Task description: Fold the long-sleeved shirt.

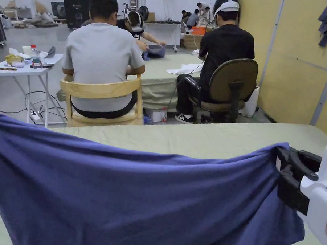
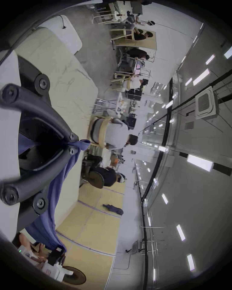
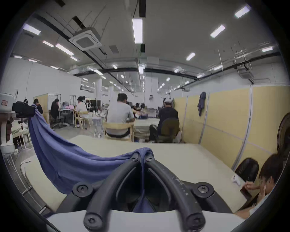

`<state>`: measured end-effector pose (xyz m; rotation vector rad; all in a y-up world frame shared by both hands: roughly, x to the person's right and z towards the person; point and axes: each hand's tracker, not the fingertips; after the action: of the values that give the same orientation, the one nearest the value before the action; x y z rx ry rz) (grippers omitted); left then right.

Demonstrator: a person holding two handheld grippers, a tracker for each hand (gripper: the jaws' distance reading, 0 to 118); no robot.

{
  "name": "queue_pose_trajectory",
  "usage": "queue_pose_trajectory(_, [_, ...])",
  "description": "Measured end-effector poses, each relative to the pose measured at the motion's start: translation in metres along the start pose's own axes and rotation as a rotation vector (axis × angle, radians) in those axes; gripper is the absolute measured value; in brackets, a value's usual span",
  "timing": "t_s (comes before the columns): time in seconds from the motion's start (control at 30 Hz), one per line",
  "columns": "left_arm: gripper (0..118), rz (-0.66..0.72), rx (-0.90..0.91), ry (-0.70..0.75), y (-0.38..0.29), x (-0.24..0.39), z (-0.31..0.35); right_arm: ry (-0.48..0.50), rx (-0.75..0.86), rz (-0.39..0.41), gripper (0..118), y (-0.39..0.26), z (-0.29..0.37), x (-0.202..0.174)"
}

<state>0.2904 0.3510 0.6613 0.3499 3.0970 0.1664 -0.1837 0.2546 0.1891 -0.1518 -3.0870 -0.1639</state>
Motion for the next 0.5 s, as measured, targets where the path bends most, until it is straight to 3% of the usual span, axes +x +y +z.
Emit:
queue_pose_trajectory(0.37, [0,-0.023,0.089,-0.021,0.150,0.032,-0.060,0.016,0.014,0.031,5,0.147,-0.077,0.028])
queue_pose_trajectory(0.5, [0,-0.003,0.062,-0.048,0.176,0.047,-0.106,0.006,-0.029,0.086,5,0.193,-0.119,0.035])
